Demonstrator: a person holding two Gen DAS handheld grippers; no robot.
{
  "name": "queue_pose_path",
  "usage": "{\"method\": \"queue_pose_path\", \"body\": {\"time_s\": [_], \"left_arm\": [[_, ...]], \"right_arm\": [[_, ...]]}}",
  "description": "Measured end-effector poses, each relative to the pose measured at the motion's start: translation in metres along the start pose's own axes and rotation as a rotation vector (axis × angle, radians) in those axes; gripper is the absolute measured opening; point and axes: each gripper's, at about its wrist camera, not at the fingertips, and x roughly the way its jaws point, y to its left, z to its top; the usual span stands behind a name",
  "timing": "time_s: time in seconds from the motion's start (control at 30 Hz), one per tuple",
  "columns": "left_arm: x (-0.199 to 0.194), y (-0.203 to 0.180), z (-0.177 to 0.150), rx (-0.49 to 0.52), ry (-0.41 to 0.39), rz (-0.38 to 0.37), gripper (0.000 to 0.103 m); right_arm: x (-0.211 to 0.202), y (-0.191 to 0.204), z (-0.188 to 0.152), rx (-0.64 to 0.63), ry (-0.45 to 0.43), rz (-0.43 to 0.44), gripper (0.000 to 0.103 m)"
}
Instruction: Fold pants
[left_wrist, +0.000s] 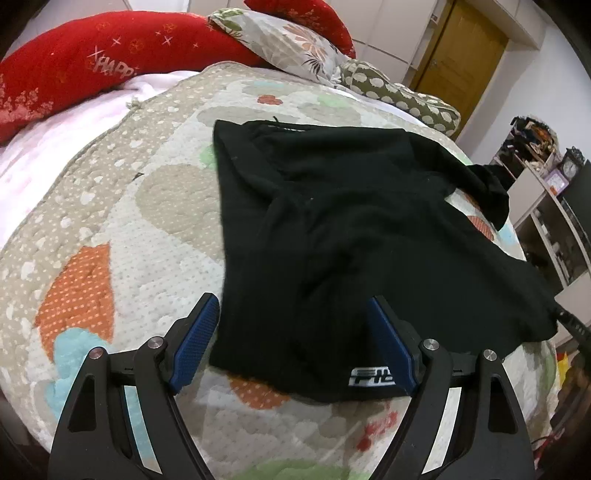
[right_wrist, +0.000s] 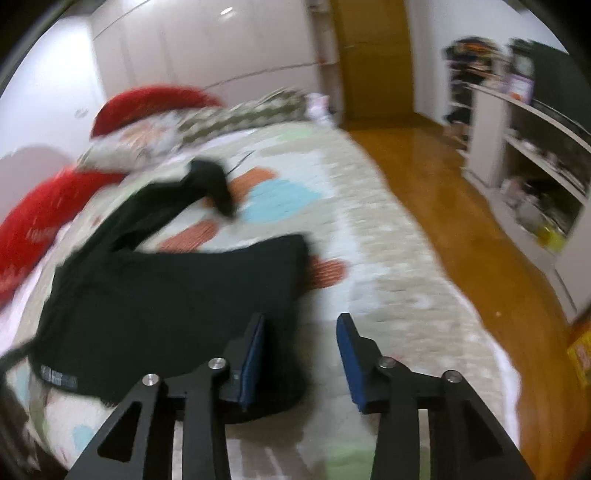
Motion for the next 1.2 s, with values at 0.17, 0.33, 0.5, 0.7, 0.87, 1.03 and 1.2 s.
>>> {"method": "queue_pose_path", "body": {"time_s": [0.17, 0.33, 0.5, 0.7, 0.87, 1.03, 1.2], "left_arm": [[0.004, 0.017, -0.007, -0.093, 0.033, -0.035, 0.082], [0.012, -0.001, -0.009, -0.082, 0.016, -0.034, 0.082], [0.023, -0.009, -0.001, -0.095, 0.046, -0.122, 0.024], [-0.016, 0.025, 0.016, -0.118, -0.038, -0.080, 0.018], [-0.020, 0.057, 0.012, -0.161, -0.023, -0.012, 0.018], [-0.016, 0.048, 0.008, -0.119, -0.033, 0.043, 0.018], [-0.011, 0.048, 0.008, -0.134, -0.026, 0.043, 0.018]], "right_arm": [[0.000, -0.021, 0.006, 0.040, 0.003, -0.014, 0.045], [0.008, -0.025, 0.001, 0.100, 0.006, 0.054, 0.045], [0.009, -0.029, -0.001, 0.134, 0.018, 0.064, 0.045], [0.004, -0.022, 0.005, 0.122, 0.004, 0.079, 0.045], [0.011, -0.001, 0.006, 0.081, 0.030, 0.146, 0.046], [0.016, 0.018, -0.001, 0.025, 0.073, 0.166, 0.051], [0.043, 0.015, -0.010, 0.063, 0.113, 0.183, 0.057]]}}
